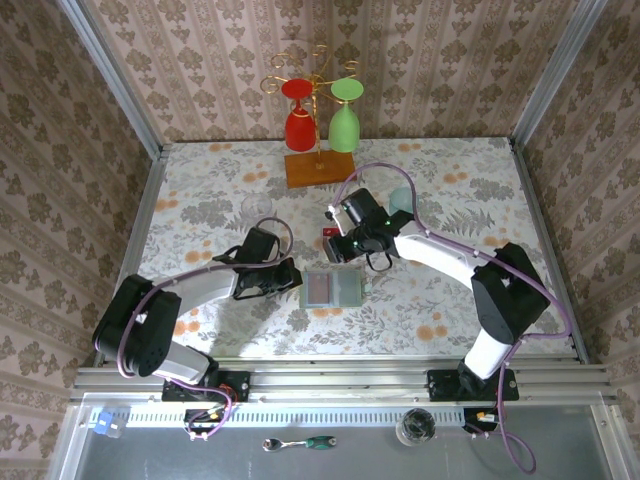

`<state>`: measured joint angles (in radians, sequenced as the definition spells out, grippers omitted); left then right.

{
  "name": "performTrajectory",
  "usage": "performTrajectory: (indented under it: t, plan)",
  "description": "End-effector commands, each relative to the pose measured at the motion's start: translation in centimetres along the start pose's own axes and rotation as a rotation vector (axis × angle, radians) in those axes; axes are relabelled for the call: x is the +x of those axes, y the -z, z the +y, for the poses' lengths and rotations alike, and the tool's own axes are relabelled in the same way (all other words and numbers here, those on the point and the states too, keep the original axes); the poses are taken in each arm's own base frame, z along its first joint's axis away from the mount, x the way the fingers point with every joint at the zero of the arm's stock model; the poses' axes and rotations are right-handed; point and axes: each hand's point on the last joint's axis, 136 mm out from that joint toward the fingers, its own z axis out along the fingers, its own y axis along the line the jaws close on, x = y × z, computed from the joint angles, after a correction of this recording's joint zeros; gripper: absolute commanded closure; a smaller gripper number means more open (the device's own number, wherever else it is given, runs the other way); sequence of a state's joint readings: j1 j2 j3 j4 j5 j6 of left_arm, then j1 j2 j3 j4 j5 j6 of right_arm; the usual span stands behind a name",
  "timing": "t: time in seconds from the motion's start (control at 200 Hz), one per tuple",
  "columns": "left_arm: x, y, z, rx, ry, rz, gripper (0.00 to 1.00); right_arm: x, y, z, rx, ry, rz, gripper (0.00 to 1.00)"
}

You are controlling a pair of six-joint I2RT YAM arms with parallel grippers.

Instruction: Take the credit cards out of the card holder

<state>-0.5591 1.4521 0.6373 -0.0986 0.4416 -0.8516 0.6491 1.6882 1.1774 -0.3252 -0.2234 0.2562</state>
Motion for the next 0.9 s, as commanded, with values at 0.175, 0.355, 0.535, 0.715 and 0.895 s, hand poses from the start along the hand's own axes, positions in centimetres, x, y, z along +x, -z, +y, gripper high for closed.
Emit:
performTrajectory:
  t: [0.175,0.355,0.535,0.715,0.895]
  plan:
    - [1.4,-1.3,1.0,-0.027,0.001,0.048,1.0,2.5,-1.5,2.7,-0.069,-0.277,0.009,0.7]
    - [1.6,-1.6,1.6,-0.06,0.005,0.067,1.0,3.7,-2.2,3.1,-0.071,-0.324,0.042,0.72]
    - [1.9,-1.6,2.5,-0.103,0.005,0.074,1.0,5.4,-3.2,3.4,-0.096,-0.4,0.124,0.72]
    - [2.2,-1.7,2.9,-0.112,0.008,0.084,1.0,6.4,-3.8,3.8,-0.133,-0.468,0.144,0.69]
    - [2.2,-1.8,2.9,-0.109,0.008,0.08,1.0,6.5,-4.6,4.4,-0.175,-0.496,0.144,0.59]
